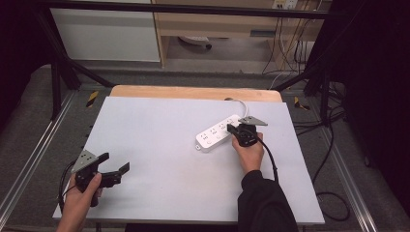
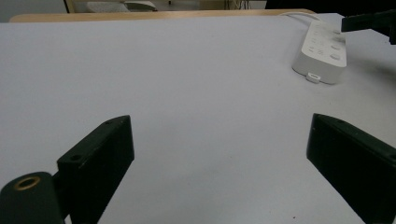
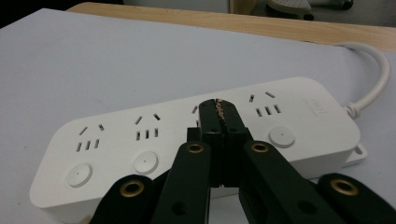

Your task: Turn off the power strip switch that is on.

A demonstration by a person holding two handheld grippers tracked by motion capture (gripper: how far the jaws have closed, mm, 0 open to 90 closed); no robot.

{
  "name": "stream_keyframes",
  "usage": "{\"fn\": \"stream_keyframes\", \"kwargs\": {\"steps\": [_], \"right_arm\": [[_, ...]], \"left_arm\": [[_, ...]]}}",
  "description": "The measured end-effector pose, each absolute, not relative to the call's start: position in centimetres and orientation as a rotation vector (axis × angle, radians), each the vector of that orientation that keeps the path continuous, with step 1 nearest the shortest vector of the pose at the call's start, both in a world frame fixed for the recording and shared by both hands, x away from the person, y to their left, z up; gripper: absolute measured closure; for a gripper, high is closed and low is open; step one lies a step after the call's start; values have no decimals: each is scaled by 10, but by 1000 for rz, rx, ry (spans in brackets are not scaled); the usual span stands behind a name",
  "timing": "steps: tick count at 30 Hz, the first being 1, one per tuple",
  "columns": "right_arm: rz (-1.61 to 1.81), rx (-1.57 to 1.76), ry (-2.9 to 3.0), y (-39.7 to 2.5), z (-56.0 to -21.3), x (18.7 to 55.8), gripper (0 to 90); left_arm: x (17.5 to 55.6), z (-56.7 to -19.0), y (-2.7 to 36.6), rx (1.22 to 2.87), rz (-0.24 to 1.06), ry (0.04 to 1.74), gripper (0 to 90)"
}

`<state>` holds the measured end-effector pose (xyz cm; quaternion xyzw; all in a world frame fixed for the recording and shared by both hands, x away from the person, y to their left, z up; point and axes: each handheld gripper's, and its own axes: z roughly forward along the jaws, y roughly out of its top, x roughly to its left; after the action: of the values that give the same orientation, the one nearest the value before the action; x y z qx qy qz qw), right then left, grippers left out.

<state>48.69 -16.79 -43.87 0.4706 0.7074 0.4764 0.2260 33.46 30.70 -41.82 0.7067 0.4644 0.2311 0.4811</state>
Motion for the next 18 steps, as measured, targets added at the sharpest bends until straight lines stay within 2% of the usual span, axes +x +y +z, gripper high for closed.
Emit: {"fn": "stream_keyframes", "kwargs": {"steps": [8, 18], "right_arm": [[1315, 1298, 1940, -172, -432, 485, 843], [1309, 1291, 1917, -174, -423, 481, 709]], "left_arm": [[335, -418, 307, 1724, 565, 1132, 74], [335, -418, 307, 1725, 564, 1129, 74]]}}
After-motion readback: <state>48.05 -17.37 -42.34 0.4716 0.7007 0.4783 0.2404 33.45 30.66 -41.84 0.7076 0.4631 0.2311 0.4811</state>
